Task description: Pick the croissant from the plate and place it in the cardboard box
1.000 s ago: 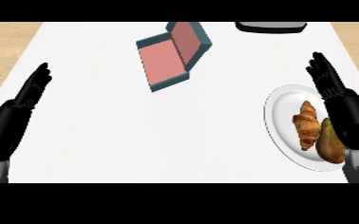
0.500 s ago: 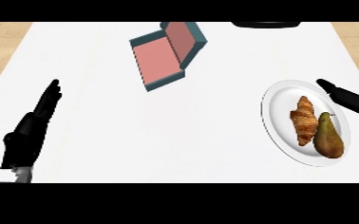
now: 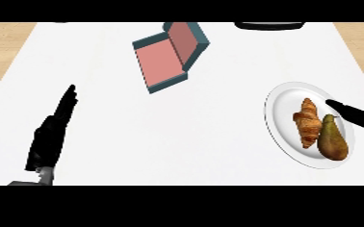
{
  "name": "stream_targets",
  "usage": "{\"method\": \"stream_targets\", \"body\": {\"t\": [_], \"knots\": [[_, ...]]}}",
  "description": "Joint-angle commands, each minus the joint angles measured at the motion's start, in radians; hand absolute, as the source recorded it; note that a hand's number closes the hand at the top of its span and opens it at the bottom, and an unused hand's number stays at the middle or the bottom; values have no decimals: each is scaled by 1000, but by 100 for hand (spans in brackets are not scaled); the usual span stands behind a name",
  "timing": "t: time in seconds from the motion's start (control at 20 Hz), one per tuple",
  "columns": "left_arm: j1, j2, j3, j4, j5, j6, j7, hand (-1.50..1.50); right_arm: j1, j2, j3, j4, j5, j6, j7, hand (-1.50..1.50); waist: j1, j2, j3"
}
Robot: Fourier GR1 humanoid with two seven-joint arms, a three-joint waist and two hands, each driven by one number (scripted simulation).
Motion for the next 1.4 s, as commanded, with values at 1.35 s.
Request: {"method": "stream_targets", "body": {"t": [1.35], "knots": [[-5,-98,40,-15,-118,-37,39,0,-86,-156,308,-106,328,640,875,-150,6,-2,1]]}}
